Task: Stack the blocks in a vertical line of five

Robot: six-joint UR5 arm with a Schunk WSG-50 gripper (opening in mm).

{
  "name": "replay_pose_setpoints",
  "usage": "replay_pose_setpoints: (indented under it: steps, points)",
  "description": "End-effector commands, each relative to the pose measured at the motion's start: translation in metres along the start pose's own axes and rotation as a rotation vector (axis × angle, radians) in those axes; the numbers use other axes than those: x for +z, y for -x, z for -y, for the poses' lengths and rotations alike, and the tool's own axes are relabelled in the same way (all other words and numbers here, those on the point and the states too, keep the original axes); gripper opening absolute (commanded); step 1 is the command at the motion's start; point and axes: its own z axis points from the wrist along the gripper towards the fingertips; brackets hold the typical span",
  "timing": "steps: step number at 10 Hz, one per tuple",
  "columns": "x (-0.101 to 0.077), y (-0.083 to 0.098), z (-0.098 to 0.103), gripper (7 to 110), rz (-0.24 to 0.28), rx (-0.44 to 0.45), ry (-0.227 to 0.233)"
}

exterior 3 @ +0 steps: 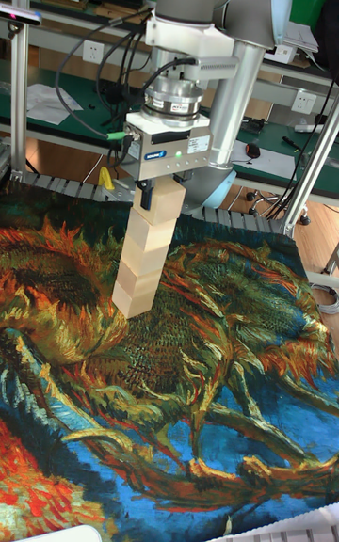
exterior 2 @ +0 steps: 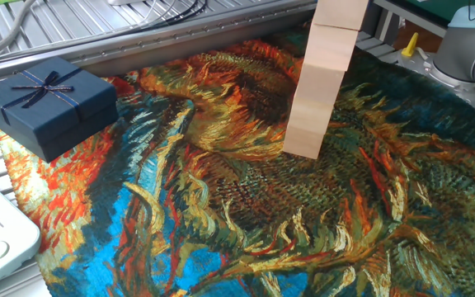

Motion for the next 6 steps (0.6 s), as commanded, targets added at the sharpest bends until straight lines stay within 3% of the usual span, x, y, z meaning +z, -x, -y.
replay_pose_setpoints:
  steps: [1,6]
  points:
    - [0.0004,-0.0007,-0.0006,7,0.004,0.006,0.008]
    - [-0.0039,-0.0014,-0.0044,7,0.005,0.019,0.016]
